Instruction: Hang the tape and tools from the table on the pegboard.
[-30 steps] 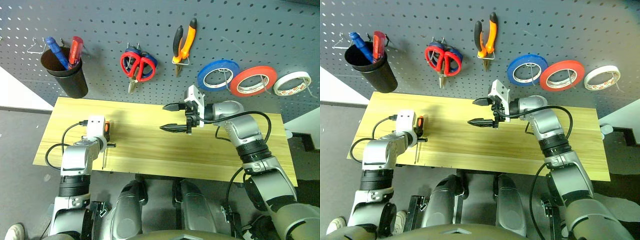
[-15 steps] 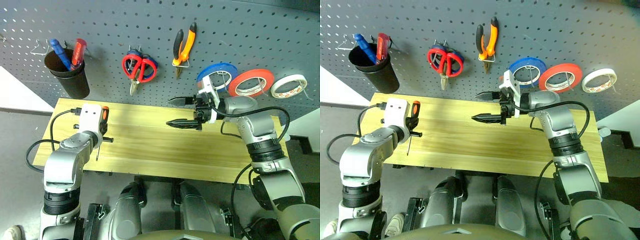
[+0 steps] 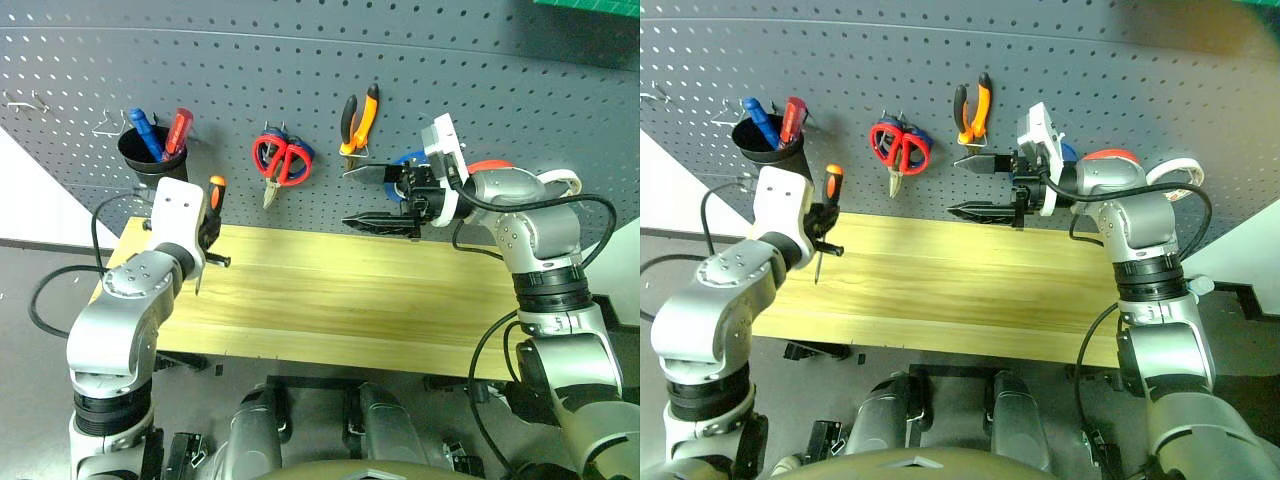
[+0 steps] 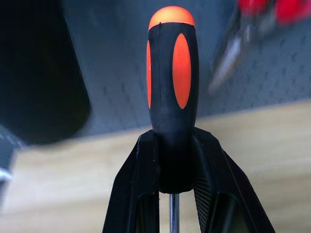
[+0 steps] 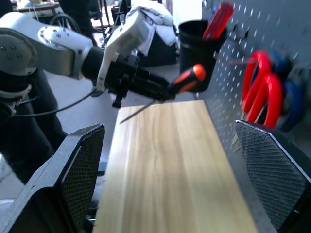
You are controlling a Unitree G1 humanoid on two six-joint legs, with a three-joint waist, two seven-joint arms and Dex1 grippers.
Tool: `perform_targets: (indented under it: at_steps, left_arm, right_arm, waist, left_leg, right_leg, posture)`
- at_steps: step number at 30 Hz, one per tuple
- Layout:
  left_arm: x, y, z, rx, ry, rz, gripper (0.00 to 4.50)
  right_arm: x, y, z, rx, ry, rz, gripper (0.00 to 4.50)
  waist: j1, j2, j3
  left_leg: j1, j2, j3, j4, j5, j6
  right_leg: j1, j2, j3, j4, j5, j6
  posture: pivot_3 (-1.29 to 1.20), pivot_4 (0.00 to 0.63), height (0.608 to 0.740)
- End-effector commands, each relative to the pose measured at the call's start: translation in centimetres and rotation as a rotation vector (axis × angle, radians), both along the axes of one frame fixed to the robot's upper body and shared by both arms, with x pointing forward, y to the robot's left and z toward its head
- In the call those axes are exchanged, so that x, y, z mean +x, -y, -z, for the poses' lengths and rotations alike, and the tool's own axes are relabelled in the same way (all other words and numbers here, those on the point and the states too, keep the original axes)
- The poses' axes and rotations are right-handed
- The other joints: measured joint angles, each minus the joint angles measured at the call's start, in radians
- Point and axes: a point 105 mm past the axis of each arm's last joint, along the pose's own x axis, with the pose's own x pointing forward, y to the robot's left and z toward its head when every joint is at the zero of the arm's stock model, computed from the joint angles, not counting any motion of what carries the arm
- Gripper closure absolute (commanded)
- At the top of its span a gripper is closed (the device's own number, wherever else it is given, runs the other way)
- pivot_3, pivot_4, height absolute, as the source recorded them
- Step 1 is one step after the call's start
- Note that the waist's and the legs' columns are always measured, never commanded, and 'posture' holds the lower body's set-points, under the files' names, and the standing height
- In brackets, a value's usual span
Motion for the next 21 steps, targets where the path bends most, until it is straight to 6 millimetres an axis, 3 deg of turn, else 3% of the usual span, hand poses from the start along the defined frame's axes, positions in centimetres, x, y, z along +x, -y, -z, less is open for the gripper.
perform_targets:
  at_steps: [1,6,13,21]
  left_arm:
    - [0.0,0.1,-3.9,0.010,0.150,0.017,3.97]
    - [-0.2,0.4,-7.2,0.031,0.236,0.037,3.97]
    - [-0.1,-1.2,-11.2,0.061,0.401,-0.014,3.97]
    - [1.1,-2.7,-14.2,0.100,0.563,-0.030,3.97]
  right_arm:
    - [-0.2,0.1,-2.1,0.033,0.076,-0.011,0.00]
    - [-0.2,-0.1,-3.1,0.064,0.095,-0.025,0.00]
    - [-0.1,-0.2,-3.7,0.080,0.118,-0.040,0.00]
    - [0.3,-0.5,-4.8,0.108,0.140,-0.043,0.00]
  waist:
    - [0.000,0.000,-0.010]
    - [0.000,0.000,-0.025]
    - [-0.001,0.002,-0.050]
    - [-0.001,0.002,-0.068]
  left_leg:
    - [0.000,0.000,0.000,0.000,0.000,0.000]
    - [0.000,0.000,0.001,0.000,0.000,0.000]
    - [0.000,0.000,0.001,0.001,0.000,0.000]
    - [0.001,0.001,0.001,0.004,0.000,0.000]
  right_leg:
    - [0.000,0.000,0.000,0.000,0.000,0.000]
    - [0.001,0.000,0.000,0.000,0.000,0.000]
    - [0.001,0.002,0.000,0.001,0.000,0.000]
    - [0.003,0.002,0.000,0.002,0.000,0.000]
  posture:
    - [0.02,0.035,0.730]
    - [0.03,0.024,0.730]
    - [0.05,0.007,0.730]
    - [0.06,0.000,0.730]
